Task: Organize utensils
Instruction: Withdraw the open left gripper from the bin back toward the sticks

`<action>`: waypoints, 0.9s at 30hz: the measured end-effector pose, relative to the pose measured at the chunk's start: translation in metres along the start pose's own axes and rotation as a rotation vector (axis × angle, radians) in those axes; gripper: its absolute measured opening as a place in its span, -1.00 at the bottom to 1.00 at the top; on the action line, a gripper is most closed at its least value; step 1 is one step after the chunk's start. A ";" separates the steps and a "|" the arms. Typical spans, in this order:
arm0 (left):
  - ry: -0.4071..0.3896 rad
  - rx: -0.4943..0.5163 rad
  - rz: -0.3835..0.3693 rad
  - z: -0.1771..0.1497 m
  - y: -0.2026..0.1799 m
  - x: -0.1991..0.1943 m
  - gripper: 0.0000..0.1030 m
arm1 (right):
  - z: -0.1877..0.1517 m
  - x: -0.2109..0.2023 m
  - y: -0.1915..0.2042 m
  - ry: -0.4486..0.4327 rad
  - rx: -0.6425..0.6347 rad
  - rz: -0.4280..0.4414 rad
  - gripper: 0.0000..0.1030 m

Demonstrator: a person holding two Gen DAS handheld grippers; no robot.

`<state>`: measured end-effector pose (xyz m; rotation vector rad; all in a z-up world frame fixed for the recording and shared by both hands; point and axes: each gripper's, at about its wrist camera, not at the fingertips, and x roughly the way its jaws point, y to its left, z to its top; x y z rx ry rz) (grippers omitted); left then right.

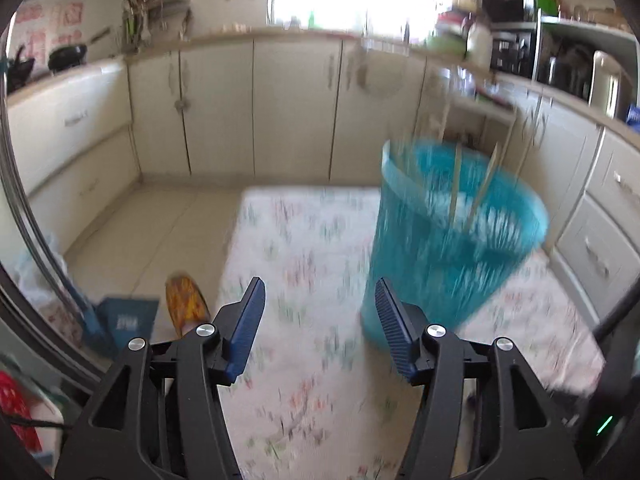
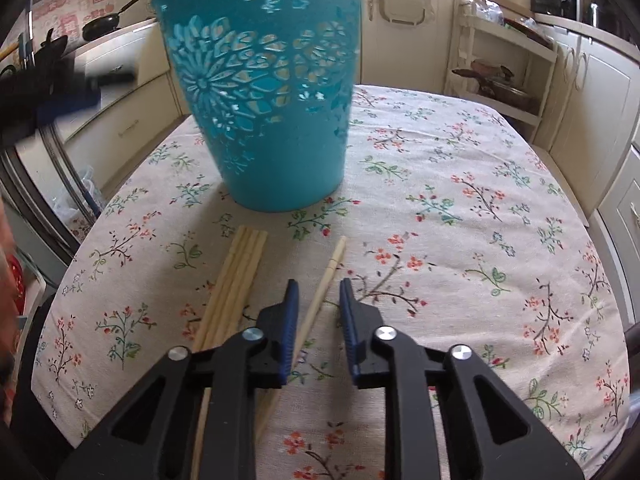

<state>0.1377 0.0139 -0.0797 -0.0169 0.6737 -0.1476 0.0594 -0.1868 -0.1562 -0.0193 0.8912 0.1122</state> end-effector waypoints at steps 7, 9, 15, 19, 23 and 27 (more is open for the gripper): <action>0.102 0.032 -0.009 -0.033 -0.009 0.040 0.13 | -0.001 -0.003 -0.006 0.007 0.020 -0.008 -0.67; 0.128 0.023 -0.008 -0.040 -0.008 0.048 0.18 | -0.002 -0.003 -0.006 0.006 0.013 -0.016 -0.68; 0.151 -0.006 -0.021 -0.039 -0.007 0.056 0.36 | -0.001 -0.004 -0.015 0.013 0.056 0.018 -0.85; 0.163 0.007 -0.015 -0.039 -0.010 0.058 0.40 | 0.002 -0.002 -0.013 0.034 0.030 0.004 -0.84; 0.161 0.009 -0.011 -0.039 -0.010 0.057 0.43 | -0.001 -0.003 -0.008 0.020 0.011 -0.020 -0.84; 0.157 -0.003 -0.004 -0.038 -0.009 0.055 0.45 | -0.004 -0.004 -0.006 0.002 0.003 -0.034 -0.84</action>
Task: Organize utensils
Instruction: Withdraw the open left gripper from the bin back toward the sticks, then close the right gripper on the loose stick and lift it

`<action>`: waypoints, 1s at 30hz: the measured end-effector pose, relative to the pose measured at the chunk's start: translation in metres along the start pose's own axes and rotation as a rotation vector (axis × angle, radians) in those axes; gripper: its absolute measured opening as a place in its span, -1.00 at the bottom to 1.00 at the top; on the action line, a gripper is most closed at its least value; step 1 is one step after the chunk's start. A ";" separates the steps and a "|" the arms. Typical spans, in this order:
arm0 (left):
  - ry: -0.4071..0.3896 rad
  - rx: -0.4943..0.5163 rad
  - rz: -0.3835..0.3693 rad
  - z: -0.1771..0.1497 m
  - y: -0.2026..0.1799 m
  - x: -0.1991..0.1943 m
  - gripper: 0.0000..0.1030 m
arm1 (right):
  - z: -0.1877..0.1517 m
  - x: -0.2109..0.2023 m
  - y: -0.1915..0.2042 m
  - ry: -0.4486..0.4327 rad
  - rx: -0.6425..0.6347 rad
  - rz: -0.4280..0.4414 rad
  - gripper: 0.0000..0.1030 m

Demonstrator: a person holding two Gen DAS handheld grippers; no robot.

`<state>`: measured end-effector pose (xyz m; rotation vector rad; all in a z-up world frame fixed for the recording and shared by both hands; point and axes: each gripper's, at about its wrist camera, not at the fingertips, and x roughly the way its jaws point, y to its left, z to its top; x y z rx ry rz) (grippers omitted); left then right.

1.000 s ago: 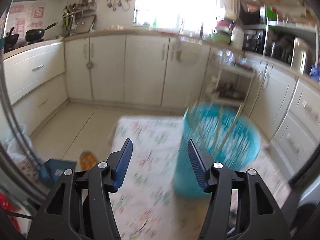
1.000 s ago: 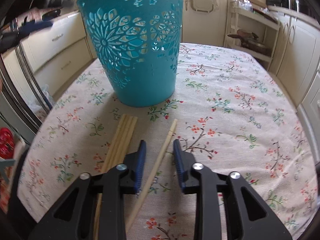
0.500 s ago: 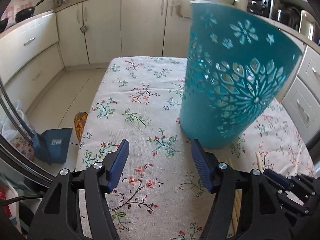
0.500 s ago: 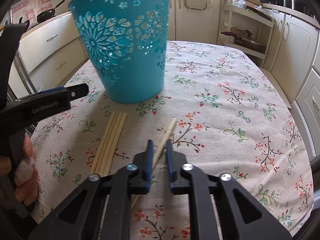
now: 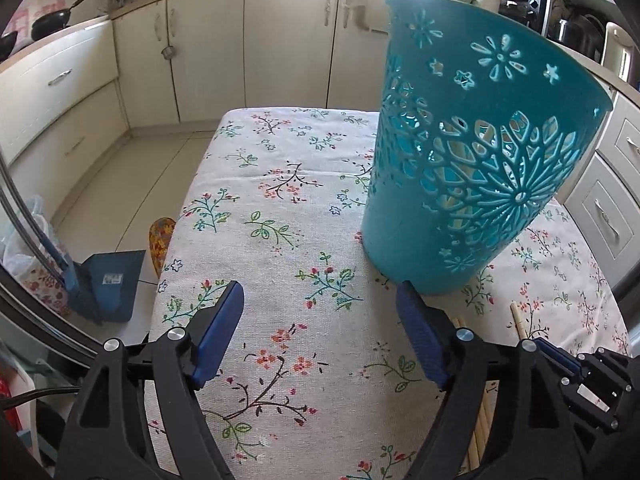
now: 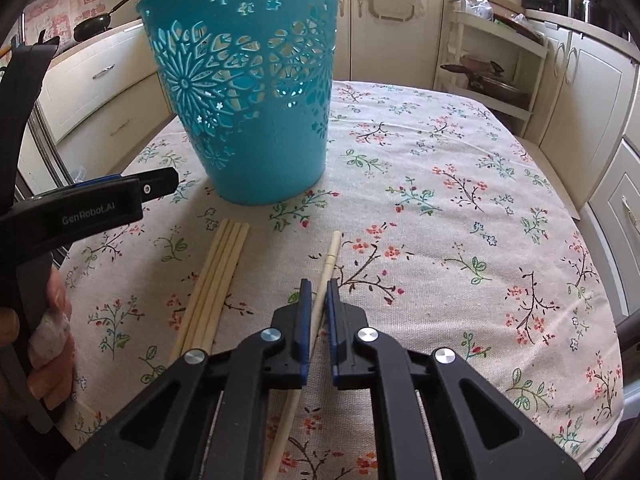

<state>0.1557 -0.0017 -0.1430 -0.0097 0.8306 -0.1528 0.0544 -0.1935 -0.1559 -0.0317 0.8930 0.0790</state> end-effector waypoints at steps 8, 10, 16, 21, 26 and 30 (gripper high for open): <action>0.005 0.011 0.020 0.002 -0.003 0.000 0.55 | -0.002 -0.002 0.000 -0.011 0.013 0.000 -0.84; 0.008 0.018 0.023 0.001 -0.004 0.001 0.57 | -0.002 -0.003 -0.001 -0.010 0.025 0.007 -0.84; 0.019 0.035 0.032 0.001 -0.007 0.002 0.61 | -0.001 -0.002 -0.004 -0.011 0.038 0.016 -0.84; 0.029 0.045 0.036 0.001 -0.008 0.005 0.63 | 0.001 -0.002 -0.012 0.010 0.088 0.057 -0.84; 0.044 0.059 0.042 0.002 -0.010 0.008 0.65 | 0.000 -0.006 -0.023 0.035 0.173 0.135 -0.84; 0.049 0.063 0.046 0.001 -0.010 0.009 0.66 | 0.002 -0.017 -0.031 0.027 0.233 0.198 -0.84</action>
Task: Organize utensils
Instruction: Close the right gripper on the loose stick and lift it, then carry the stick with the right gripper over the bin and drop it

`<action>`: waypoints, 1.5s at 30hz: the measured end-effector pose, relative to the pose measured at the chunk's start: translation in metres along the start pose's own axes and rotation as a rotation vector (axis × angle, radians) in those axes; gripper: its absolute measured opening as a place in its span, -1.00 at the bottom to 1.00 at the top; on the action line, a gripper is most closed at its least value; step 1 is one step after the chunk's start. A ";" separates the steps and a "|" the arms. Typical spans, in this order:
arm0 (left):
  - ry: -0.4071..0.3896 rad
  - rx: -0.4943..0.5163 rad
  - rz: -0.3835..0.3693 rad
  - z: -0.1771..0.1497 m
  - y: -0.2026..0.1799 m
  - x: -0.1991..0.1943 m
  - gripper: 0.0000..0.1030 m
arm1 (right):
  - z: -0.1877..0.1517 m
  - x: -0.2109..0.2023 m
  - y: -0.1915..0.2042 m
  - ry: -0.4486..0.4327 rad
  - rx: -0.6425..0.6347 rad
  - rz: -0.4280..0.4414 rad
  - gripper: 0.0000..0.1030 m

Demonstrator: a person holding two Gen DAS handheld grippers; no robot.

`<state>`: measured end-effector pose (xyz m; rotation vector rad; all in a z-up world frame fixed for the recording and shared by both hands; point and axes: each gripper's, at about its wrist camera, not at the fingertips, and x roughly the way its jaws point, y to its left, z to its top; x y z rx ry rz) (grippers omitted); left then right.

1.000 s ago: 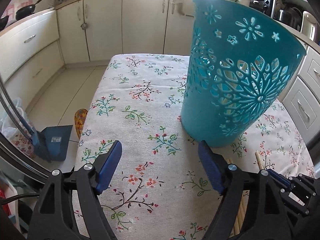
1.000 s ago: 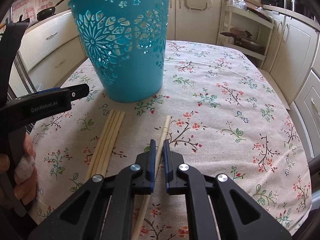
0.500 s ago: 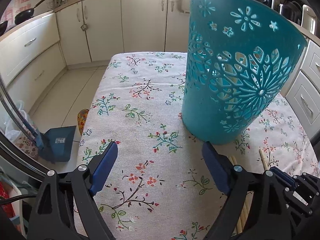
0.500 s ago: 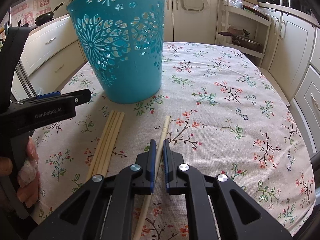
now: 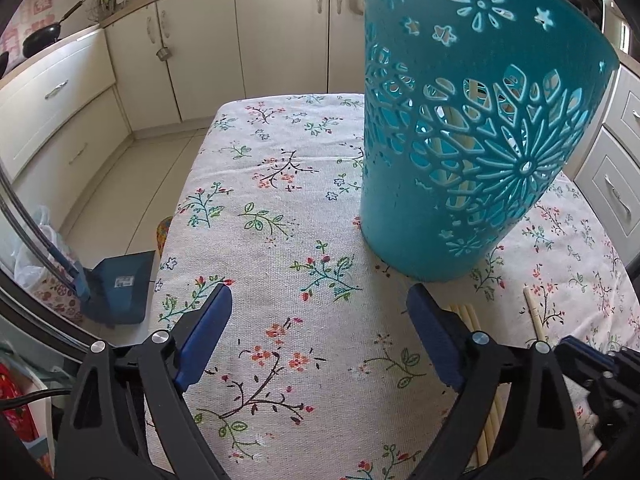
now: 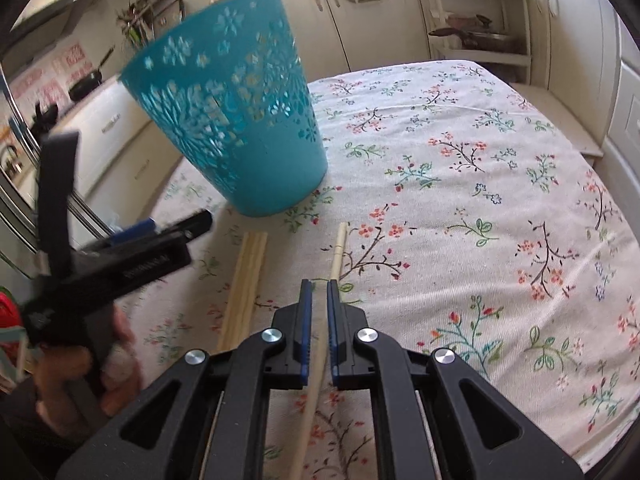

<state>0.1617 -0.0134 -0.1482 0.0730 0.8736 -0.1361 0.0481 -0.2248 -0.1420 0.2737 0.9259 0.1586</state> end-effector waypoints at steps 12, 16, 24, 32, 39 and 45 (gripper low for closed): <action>0.017 0.021 0.012 -0.001 -0.004 0.003 0.70 | 0.030 -0.069 0.002 -0.137 0.066 0.150 -0.84; 0.019 0.023 0.014 -0.001 -0.005 0.003 0.70 | 0.041 -0.067 0.013 -0.110 -0.001 0.091 -0.67; 0.019 0.025 0.011 -0.001 -0.007 0.003 0.70 | 0.015 0.011 0.018 0.029 -0.123 -0.125 -0.33; 0.019 0.025 0.007 -0.001 -0.006 0.003 0.71 | 0.009 0.027 0.025 0.037 -0.237 -0.246 -0.89; 0.020 0.028 0.006 -0.001 -0.006 0.003 0.71 | 0.033 -0.040 0.001 -0.060 -0.012 0.062 -0.89; 0.024 0.035 0.017 -0.001 -0.008 0.003 0.71 | 0.115 -0.104 0.030 -0.314 0.007 0.237 -0.89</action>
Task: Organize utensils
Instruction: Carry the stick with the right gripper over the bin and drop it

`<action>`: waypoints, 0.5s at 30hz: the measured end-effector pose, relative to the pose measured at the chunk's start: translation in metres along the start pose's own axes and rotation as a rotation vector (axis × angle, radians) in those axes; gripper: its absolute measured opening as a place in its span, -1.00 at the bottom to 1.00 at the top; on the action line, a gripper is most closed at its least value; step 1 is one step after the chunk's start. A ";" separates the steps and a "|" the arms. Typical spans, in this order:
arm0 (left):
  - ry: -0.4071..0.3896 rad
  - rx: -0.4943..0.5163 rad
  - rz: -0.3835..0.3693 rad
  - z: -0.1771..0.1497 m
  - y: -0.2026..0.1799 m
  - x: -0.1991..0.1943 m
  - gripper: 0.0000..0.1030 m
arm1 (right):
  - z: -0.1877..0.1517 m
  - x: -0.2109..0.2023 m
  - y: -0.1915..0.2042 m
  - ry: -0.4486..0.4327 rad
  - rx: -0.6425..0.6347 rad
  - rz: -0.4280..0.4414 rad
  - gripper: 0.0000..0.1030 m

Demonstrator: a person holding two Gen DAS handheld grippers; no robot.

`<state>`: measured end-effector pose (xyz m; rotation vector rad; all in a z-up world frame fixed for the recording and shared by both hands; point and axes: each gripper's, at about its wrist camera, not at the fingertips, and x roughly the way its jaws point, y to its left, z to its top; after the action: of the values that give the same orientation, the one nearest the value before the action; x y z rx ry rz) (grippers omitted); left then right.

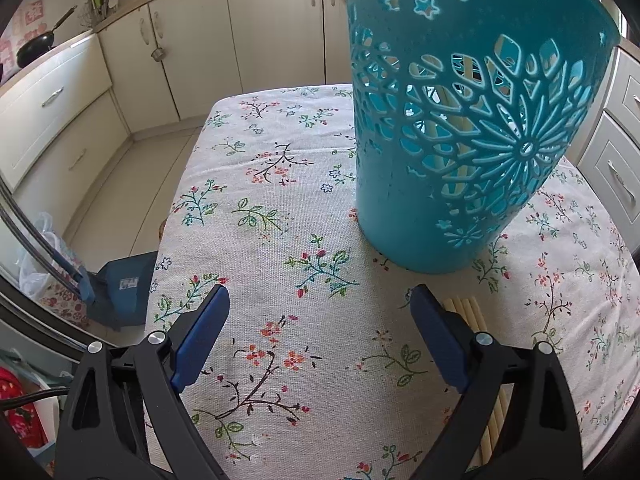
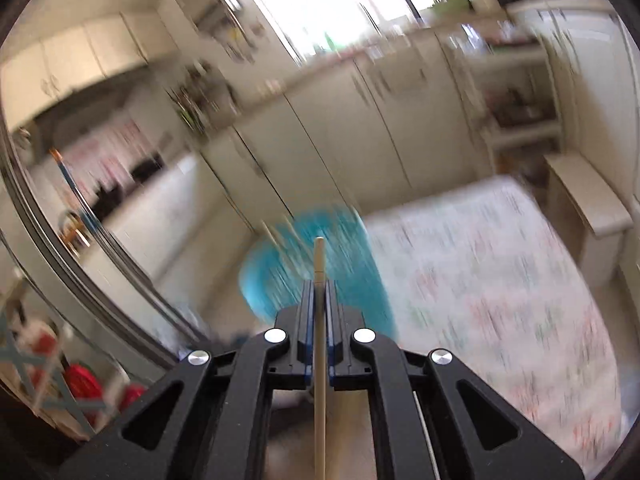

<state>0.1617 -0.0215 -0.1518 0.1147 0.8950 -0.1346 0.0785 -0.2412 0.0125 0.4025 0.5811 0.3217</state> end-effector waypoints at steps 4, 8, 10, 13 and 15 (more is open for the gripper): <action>0.000 -0.013 -0.003 0.001 0.002 0.001 0.71 | 0.048 0.020 0.031 -0.128 -0.037 0.007 -0.89; -0.003 -0.013 -0.006 0.001 0.003 0.001 0.71 | 0.072 0.053 0.050 -0.242 -0.083 -0.082 -0.89; -0.004 -0.015 -0.009 0.001 0.004 0.001 0.71 | 0.074 0.074 0.050 -0.278 -0.114 -0.159 -0.89; -0.007 -0.019 -0.014 0.001 0.004 0.001 0.71 | 0.061 0.096 0.042 -0.275 -0.137 -0.238 -0.88; -0.010 -0.022 -0.018 0.001 0.005 0.000 0.71 | 0.046 0.108 0.034 -0.227 -0.137 -0.254 -0.87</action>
<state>0.1630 -0.0169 -0.1510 0.0859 0.8877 -0.1418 0.1845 -0.1808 0.0134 0.2250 0.3797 0.0697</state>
